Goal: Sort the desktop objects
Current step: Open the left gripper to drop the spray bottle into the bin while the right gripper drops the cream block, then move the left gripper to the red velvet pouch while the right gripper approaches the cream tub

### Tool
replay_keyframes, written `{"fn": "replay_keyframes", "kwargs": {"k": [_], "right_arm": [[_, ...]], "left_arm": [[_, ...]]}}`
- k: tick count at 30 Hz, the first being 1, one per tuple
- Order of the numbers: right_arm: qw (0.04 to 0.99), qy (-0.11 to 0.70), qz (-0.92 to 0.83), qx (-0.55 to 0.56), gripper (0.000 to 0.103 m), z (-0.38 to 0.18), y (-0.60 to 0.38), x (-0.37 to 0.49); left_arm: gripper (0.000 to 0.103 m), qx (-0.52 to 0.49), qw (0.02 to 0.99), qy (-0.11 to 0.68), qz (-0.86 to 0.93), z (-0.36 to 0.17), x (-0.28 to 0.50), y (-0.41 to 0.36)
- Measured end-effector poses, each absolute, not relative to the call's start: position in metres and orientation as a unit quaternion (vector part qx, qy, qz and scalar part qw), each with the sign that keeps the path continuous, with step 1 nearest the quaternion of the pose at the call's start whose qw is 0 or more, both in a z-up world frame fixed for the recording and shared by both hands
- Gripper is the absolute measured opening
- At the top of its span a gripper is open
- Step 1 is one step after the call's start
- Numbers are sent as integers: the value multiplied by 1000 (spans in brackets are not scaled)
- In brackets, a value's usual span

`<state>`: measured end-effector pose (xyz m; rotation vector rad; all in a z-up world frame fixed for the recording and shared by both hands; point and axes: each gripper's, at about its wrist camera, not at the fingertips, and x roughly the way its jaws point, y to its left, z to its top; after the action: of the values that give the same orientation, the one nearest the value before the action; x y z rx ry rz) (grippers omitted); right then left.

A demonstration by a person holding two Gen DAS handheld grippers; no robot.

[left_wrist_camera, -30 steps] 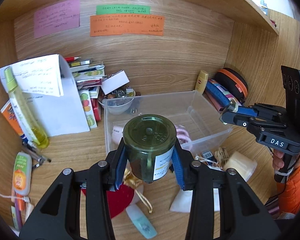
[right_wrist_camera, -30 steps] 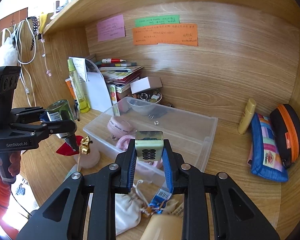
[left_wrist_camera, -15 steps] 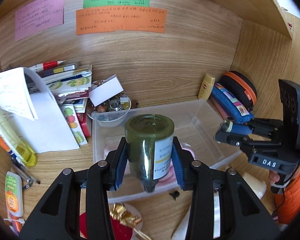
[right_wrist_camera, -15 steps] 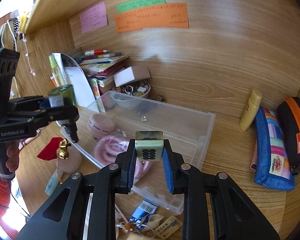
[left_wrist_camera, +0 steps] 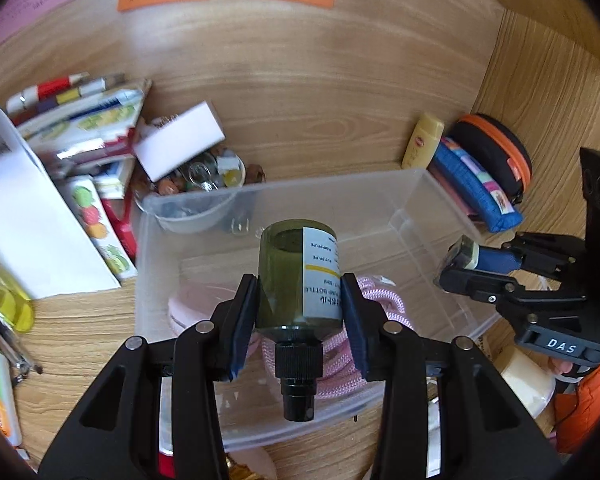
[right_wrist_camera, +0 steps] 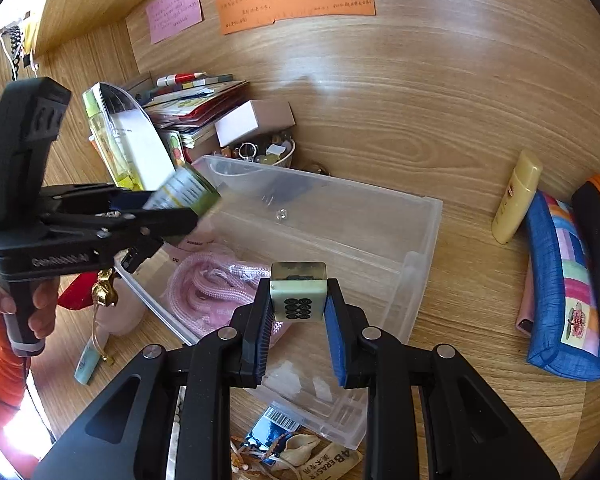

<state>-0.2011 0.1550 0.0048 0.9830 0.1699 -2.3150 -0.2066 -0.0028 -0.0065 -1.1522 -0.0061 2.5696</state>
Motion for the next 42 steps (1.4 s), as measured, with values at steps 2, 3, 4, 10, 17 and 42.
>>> {"fn": "replay_keyframes", "kwargs": {"k": [2,3,4,10,17,42], "right_arm": [[304,67,-872,377,22,3,154,-203],[304,68,-871,380,22,2,154,-203],[304,68,-869,383,22,1,153,-203],[300,82,-863,398,22,-5,148,-205],[287,109,-864,399,23,-7,141,-204],[225,124,-920,298,87,57,170,-143]], "left_arm": [[41,-410,163,1,897,-12,-208,0],[41,-414,164,2,895,-15,-209,1],[41,-416,165,3,894,-17,-209,2],[41,-432,167,13,886,-26,-212,6],[42,-443,172,27,879,-29,-211,11],[87,-387,113,3,915,22,-148,-51]]}}
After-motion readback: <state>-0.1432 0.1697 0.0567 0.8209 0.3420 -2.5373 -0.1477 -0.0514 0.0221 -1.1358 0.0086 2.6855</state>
